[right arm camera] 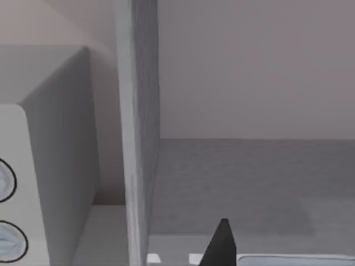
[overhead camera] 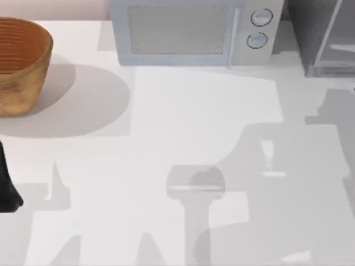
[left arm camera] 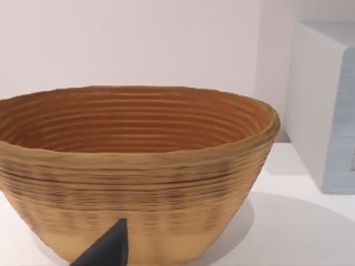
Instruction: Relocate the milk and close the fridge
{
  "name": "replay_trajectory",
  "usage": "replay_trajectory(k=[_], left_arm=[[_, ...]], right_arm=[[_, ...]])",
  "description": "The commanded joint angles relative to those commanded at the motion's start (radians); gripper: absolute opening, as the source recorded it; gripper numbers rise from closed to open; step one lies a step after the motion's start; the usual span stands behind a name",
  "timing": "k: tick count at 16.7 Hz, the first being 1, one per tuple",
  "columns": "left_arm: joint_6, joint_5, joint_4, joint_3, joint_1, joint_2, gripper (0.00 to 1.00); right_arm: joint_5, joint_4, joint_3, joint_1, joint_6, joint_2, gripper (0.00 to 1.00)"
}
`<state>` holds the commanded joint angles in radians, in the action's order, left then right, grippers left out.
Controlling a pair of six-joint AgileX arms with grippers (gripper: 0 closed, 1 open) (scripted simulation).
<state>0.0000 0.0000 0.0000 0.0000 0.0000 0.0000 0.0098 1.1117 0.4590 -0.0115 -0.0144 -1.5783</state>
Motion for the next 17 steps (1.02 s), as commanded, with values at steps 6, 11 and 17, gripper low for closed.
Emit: replay_trajectory(k=[6,11,17], left_arm=[[0.0,0.0,0.0,0.0,0.0,0.0,1.0],[0.0,0.0,0.0,0.0,0.0,0.0,1.0],[0.0,0.0,0.0,0.0,0.0,0.0,1.0]], right_arm=[[-0.093,-0.019,0.371,-0.07,0.005,-0.356,0.0],[-0.154,-0.041,0.699,-0.149,0.005,-0.629,0.0],[-0.202,-0.081,0.793,-0.193,0.006,-0.728,0.0]])
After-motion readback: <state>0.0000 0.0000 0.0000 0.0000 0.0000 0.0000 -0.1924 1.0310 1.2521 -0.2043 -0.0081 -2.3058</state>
